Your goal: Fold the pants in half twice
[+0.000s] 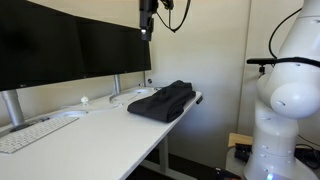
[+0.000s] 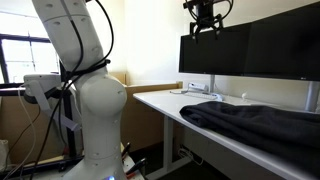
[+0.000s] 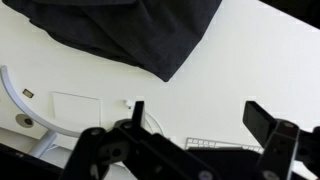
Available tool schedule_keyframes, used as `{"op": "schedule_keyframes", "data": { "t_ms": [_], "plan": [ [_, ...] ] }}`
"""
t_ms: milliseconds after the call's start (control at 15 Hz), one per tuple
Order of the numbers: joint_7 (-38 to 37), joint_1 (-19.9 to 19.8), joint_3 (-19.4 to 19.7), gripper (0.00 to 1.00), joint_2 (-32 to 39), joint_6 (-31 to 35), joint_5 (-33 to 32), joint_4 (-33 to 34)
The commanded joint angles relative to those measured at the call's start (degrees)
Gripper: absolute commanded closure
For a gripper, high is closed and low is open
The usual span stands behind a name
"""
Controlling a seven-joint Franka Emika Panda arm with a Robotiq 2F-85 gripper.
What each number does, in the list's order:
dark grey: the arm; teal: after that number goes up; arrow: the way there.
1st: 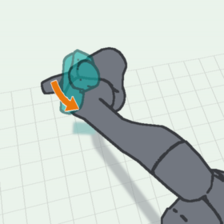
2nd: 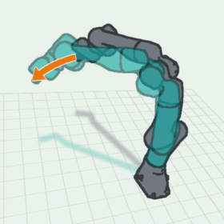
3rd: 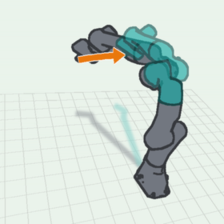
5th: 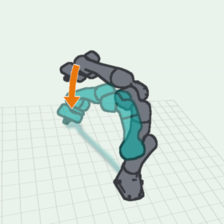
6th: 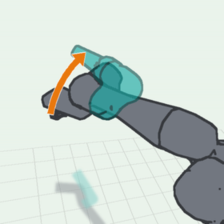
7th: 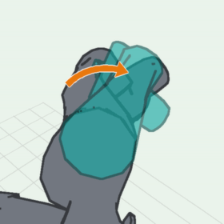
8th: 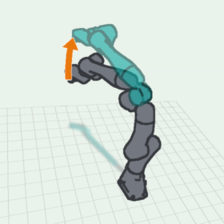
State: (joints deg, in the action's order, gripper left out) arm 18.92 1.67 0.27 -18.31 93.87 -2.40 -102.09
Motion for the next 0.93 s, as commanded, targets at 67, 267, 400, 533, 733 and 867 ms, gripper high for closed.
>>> {"op": "schedule_keyframes", "data": {
  "t_ms": [67,267,400,533,733,867],
  "plan": [
    [-4.7,2.7,-2.9,0.0,-2.7,1.4,0.5,-6.3],
    [-7.5,4.2,-4.9,0.0,-2.2,1.3,0.6,-8.7],
    [-9.0,5.1,-6.0,0.0,-1.4,0.8,0.9,-9.7],
    [-11.4,5.8,-7.6,0.0,0.7,0.8,0.5,-9.8],
    [-15.0,6.2,-9.2,0.0,2.9,1.3,0.0,-10.7],
    [-20.2,5.8,-10.4,0.0,4.4,3.4,-1.9,-11.3]
  ]
}}
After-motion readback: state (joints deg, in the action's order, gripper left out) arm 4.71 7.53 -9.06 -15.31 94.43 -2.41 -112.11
